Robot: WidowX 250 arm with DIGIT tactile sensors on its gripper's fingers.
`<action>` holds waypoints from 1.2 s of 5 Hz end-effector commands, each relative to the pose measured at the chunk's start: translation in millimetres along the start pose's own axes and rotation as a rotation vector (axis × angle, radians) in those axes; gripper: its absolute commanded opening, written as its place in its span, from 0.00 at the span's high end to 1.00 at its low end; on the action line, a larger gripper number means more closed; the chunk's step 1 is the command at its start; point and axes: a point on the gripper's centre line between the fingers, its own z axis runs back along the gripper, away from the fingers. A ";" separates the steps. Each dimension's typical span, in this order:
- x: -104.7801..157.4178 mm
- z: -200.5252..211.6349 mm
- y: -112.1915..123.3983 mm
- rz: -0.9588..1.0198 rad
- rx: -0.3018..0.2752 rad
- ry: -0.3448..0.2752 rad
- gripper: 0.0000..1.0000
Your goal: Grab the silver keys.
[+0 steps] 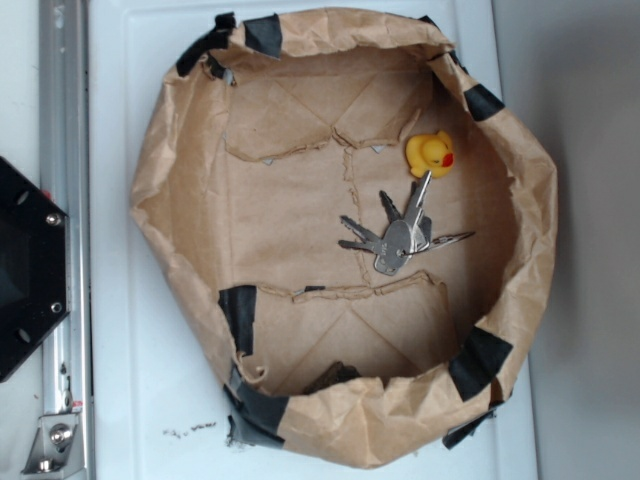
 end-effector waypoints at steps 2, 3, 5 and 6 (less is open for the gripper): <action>31.9 -36.7 5.8 -0.041 0.008 -0.011 0.00; 31.9 -36.7 5.8 -0.041 0.008 -0.011 0.00; 31.9 -36.7 5.8 -0.041 0.008 -0.011 0.00; 79.6 -57.5 10.6 0.005 -0.006 -0.074 0.00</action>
